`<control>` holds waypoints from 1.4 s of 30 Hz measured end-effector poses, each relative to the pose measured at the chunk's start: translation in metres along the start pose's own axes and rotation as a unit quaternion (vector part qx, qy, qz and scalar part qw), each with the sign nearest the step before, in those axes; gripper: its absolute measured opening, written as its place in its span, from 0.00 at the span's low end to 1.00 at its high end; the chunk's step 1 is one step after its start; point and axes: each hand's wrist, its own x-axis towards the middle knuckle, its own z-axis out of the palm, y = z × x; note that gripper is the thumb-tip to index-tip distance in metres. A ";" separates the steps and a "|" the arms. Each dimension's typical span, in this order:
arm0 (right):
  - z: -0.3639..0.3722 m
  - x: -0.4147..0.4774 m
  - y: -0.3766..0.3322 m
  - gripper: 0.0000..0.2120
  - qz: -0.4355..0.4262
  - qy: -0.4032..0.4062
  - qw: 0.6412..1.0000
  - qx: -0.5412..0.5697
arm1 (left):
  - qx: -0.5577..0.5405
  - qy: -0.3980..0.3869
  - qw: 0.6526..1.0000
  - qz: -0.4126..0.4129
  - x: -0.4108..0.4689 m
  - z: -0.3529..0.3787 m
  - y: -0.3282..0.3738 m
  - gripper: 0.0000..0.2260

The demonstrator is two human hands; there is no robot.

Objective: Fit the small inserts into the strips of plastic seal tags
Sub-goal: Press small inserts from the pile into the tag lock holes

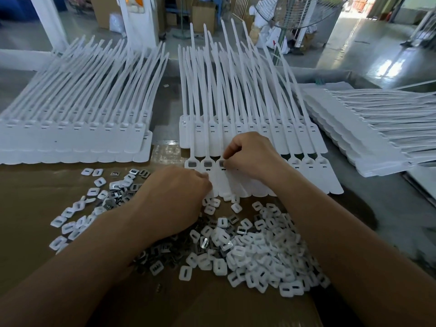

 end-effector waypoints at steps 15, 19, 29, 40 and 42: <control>-0.019 -0.064 -0.011 0.04 -0.080 -0.209 0.974 -0.023 | -0.004 0.006 1.000 -0.001 -0.001 -0.002 0.001 0.16; -0.017 -0.066 -0.011 0.10 -0.079 -0.208 0.974 -0.043 | -0.003 0.011 1.000 -0.001 0.000 -0.003 0.000 0.15; -0.024 -0.063 -0.005 0.09 -0.063 -0.107 0.991 0.044 | -0.011 0.020 1.000 -0.007 0.000 -0.004 -0.001 0.14; -0.029 -0.036 0.010 0.12 -0.009 0.025 0.997 0.066 | -0.019 0.012 1.000 -0.009 0.002 -0.005 -0.002 0.16; -0.028 -0.032 0.012 0.10 -0.014 0.035 0.997 0.069 | -0.019 0.013 1.000 -0.006 -0.001 -0.005 -0.002 0.15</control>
